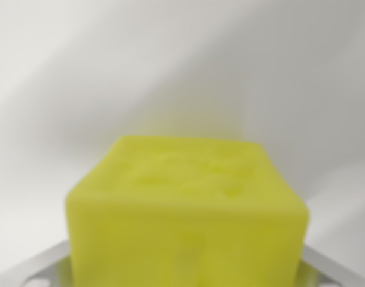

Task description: Pick yellow cube

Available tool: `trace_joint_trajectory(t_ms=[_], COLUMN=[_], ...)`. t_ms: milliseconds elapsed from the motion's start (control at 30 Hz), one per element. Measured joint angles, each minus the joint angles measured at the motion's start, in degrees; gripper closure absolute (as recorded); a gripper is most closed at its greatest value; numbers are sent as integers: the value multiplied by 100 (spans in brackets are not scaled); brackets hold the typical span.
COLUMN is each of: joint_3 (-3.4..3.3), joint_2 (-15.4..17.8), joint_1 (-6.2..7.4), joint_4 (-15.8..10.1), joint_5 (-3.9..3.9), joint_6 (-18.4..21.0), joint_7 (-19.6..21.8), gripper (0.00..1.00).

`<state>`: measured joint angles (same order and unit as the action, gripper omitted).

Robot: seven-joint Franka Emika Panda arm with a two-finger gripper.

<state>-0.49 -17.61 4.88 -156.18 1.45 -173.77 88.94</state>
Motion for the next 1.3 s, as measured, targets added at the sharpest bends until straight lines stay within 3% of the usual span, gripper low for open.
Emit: trace_joint_trajectory(t_ms=[400,1300], joint_3=[11,12], joint_2=[644,2028], joint_1=[-35,-47], joint_4=[-144,-276], joint_5=[-101,-142], joint_6=[502,1752], joint_7=[75,105], gripper=[100,100])
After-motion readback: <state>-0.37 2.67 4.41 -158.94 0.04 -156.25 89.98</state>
